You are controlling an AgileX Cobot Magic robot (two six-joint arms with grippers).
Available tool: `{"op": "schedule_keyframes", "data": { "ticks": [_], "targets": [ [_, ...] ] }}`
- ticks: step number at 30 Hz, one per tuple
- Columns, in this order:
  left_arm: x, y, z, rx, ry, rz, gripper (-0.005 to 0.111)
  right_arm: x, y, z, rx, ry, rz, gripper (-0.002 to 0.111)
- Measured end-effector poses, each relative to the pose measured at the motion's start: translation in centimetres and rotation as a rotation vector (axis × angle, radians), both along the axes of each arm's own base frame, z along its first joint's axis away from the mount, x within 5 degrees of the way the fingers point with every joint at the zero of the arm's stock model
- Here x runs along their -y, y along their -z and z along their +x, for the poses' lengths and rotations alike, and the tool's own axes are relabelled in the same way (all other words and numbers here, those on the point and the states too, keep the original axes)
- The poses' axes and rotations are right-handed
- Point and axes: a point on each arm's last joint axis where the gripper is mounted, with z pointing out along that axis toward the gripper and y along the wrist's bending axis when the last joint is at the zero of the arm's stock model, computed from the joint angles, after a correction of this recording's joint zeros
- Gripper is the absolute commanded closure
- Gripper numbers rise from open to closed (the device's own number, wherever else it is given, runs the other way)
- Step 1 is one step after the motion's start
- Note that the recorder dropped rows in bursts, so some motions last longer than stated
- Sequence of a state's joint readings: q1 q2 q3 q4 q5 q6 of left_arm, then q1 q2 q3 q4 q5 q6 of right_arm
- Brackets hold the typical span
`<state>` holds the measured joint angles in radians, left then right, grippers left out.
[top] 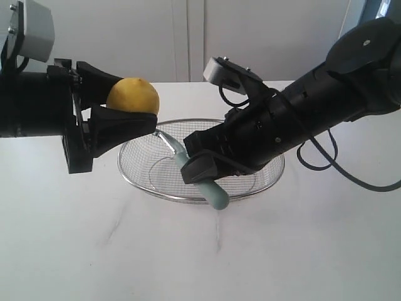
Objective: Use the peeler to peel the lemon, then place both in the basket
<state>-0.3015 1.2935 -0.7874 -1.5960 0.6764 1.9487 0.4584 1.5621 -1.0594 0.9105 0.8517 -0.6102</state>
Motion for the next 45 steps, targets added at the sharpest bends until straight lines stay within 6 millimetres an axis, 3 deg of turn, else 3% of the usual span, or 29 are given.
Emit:
{"op": "schedule_keyframes", "data": {
  "ticks": [19, 31, 45],
  "targets": [
    [0.4, 2.6, 1.5, -0.132, -0.02, 0.024, 0.107, -0.5, -0.5, -0.5, -0.037, -0.036, 0.078, 0.108],
    [0.5, 2.6, 1.5, -0.135, -0.01, 0.02, 0.107, -0.5, -0.5, -0.5, -0.03, -0.045, 0.078, 0.108],
    [0.5, 2.5, 1.4, -0.138, -0.002, 0.011, 0.107, 0.1, -2.3, -0.9, 0.084, -0.029, 0.079, 0.108]
  ]
}}
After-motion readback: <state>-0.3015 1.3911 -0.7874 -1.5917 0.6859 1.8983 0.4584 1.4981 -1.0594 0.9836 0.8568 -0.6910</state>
